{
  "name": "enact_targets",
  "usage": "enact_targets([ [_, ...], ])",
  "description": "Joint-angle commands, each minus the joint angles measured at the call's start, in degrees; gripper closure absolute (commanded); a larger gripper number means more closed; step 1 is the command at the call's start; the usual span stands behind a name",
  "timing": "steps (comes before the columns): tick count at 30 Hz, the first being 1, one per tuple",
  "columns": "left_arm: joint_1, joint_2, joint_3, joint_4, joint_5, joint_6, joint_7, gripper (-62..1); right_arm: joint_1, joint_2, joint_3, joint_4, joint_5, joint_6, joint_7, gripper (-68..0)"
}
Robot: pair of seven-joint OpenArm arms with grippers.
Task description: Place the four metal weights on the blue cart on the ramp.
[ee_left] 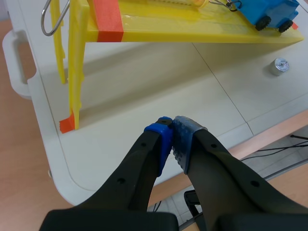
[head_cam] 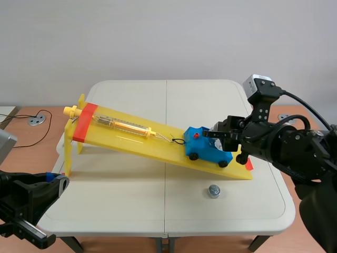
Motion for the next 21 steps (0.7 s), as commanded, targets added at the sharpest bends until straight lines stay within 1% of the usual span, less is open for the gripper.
enact_targets([
  [1, -0.48, 0.13, -0.04, 3.13, -4.44, -1.4, -6.38, -2.7, 6.62, -0.15, -0.42, 3.91, 4.5, 2.01, 8.41, -0.6],
  [11, -0.48, 0.13, -0.04, 3.13, -4.44, -1.4, -6.38, -2.7, 10.08, -2.21, -0.42, -0.9, 4.46, 1.99, 9.46, -0.6],
  [16, -0.48, 0.13, -0.04, 3.13, -4.44, -1.4, -6.36, -2.7, 10.32, -2.73, -0.37, -1.55, 4.46, 1.95, 9.88, -0.6],
  [19, -0.48, 0.13, -0.04, 3.13, -4.44, -1.4, -6.36, -2.7, 10.32, -2.84, -0.31, -1.55, 4.04, 1.36, 10.08, -0.6],
  [21, -0.48, 0.13, -0.04, 3.13, -4.44, -1.4, -6.36, -2.7, 10.32, -2.84, -0.31, -1.55, 3.8, 0.2, 10.29, -0.6],
])
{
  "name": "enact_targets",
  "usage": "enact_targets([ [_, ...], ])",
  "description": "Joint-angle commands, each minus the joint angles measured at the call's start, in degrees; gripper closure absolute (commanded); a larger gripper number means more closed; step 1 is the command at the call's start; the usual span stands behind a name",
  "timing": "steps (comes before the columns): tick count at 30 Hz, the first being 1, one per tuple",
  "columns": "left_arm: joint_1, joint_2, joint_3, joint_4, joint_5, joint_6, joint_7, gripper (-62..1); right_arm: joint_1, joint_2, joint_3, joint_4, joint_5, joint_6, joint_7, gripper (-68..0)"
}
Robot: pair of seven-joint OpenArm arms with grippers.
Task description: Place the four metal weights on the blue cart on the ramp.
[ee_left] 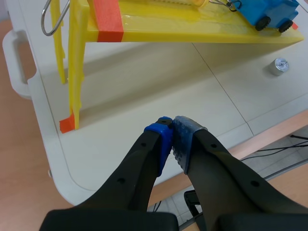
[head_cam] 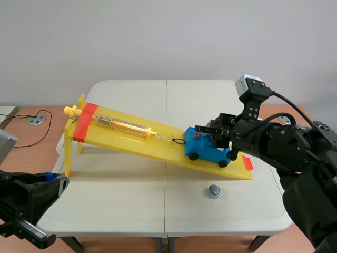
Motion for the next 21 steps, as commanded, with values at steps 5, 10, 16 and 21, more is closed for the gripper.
enact_targets([
  [5, -0.48, 0.13, -0.04, 3.13, -4.44, -1.4, -6.34, -2.7, 6.38, -0.81, -0.31, 3.74, 3.82, -1.31, 9.84, -0.7],
  [10, -0.48, 0.13, -0.04, 3.13, -4.44, -1.4, -6.34, -2.7, 6.38, -0.81, -0.31, 3.74, 3.82, -2.12, 10.49, -9.2],
  [16, -0.48, 0.13, -0.04, 3.13, -4.44, -1.4, -6.34, -2.7, 6.38, -0.79, -0.26, 3.74, 3.82, -3.72, 11.34, -11.4],
  [21, -0.48, 0.13, -0.04, 3.13, -4.44, -1.4, -6.34, -2.7, 6.4, -0.79, 1.25, 3.8, 3.87, -3.61, 11.56, -16.8],
])
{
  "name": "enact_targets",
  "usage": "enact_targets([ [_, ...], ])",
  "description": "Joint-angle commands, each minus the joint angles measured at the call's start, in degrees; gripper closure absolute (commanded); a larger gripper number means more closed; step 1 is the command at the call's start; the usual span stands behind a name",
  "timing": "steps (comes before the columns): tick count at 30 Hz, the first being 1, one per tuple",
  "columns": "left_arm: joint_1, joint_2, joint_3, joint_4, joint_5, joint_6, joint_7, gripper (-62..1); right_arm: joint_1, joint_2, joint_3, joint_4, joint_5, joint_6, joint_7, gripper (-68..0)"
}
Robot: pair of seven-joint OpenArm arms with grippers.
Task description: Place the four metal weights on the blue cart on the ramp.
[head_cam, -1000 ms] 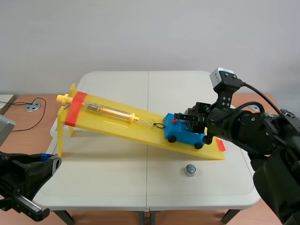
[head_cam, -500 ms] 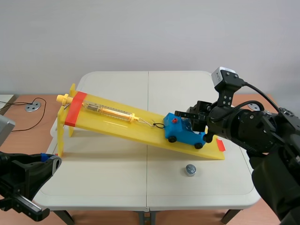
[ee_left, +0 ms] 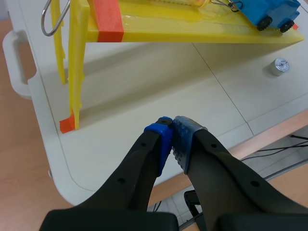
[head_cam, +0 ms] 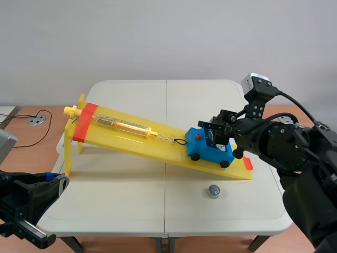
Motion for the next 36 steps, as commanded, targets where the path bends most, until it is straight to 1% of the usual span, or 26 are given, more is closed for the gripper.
enact_targets([
  [1, -0.48, 0.13, -0.04, 3.13, -4.44, -1.4, -6.34, -2.7, 6.4, -0.76, 2.03, 3.87, 3.87, 0.55, 9.35, -17.4],
  [3, -0.48, 0.13, -0.04, 3.13, -4.44, -1.4, -6.34, -2.7, 6.38, -0.46, 4.02, 4.07, 4.44, 2.8, 9.07, -18.5],
  [6, -0.48, 0.13, -0.04, 3.13, -4.44, -1.4, -6.34, -2.7, 6.32, 0.76, 6.73, 5.55, 6.08, 7.02, 6.56, -19.2],
  [8, -0.48, 0.13, -0.04, 3.13, -4.44, -1.4, -6.34, -2.7, 5.99, 2.19, 7.8, 7.08, 7.15, 9.31, 4.92, -19.2],
  [11, -0.48, 0.13, -0.04, 3.13, -4.44, -1.4, -6.36, -2.7, 4.66, 4.94, 8.46, 9.64, 7.74, 12.31, 3.45, -19.2],
  [16, -0.48, 0.13, -0.04, 3.13, -4.44, -1.4, -6.36, -2.7, 0.39, 10.4, 8.46, 14.14, 7.93, 16.98, 1.99, -19.2],
  [18, -0.48, 0.13, -0.04, 3.13, -4.44, -1.4, -6.36, -2.7, -1.68, 12.74, 8.46, 16.02, 8.46, 18.36, 1.62, -19.2],
  [23, -0.48, 0.13, -0.04, 3.13, -4.44, -1.4, -6.36, -2.7, -8.0, 18.43, 8.52, 22.01, 8.81, 18.67, 0.94, -19.6],
  [26, -0.48, 0.13, -0.04, 3.13, -4.44, -1.4, -6.36, -2.7, -12.28, 21.16, 8.52, 25.94, 8.79, 18.8, 0.11, -21.7],
  [28, -0.48, 0.13, -0.04, 3.13, -4.44, -1.4, -6.36, -2.7, -15.34, 22.64, 8.63, 28.65, 8.76, 18.8, -0.26, -21.8],
  [32, -0.48, 0.13, -0.04, 3.13, -4.44, -1.4, -6.36, -2.7, -21.14, 24.72, 8.68, 32.89, 8.72, 18.8, -1.46, -21.8],
  [36, -0.48, 0.13, -0.04, 3.13, -4.44, -1.4, -6.38, -2.7, -25.86, 24.76, 8.68, 34.1, 7.76, 18.78, -1.62, -21.8],
])
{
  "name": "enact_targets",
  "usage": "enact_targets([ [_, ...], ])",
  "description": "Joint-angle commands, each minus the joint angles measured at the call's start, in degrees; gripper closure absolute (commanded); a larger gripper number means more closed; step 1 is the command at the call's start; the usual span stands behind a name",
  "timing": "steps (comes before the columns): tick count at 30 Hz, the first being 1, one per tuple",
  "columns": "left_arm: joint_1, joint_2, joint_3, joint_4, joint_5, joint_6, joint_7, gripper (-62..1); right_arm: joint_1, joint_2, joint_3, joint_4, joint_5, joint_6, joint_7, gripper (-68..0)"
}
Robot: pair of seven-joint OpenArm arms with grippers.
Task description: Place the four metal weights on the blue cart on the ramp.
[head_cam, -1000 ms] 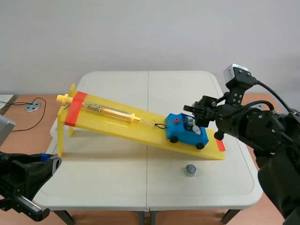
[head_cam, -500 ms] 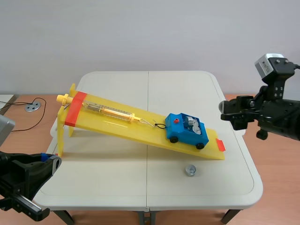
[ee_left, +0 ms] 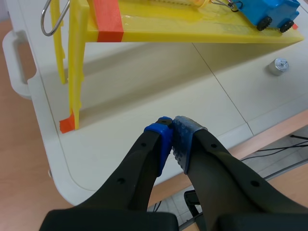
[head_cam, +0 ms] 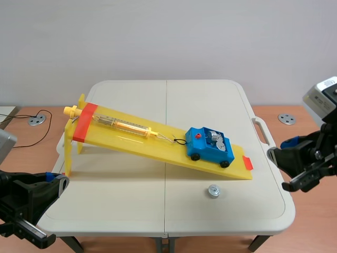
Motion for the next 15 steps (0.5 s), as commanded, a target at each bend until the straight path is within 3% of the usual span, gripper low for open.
enact_targets([
  [1, -0.48, 0.13, -0.04, 3.13, -4.44, -1.4, -6.38, -2.7, 0.17, 2.27, 0.28, 4.24, 3.91, 2.36, 5.18, -21.8],
  [6, -0.48, 0.13, -0.04, 3.13, -4.44, -1.4, -6.36, -2.7, -2.45, 1.38, 0.09, 4.17, 0.37, 2.36, 6.45, -21.8],
  [15, -0.48, 0.13, -0.04, 3.13, -4.44, -1.42, -6.36, -2.7, 0.02, -0.39, -3.08, 1.62, -5.68, 1.51, 11.15, -22.0],
])
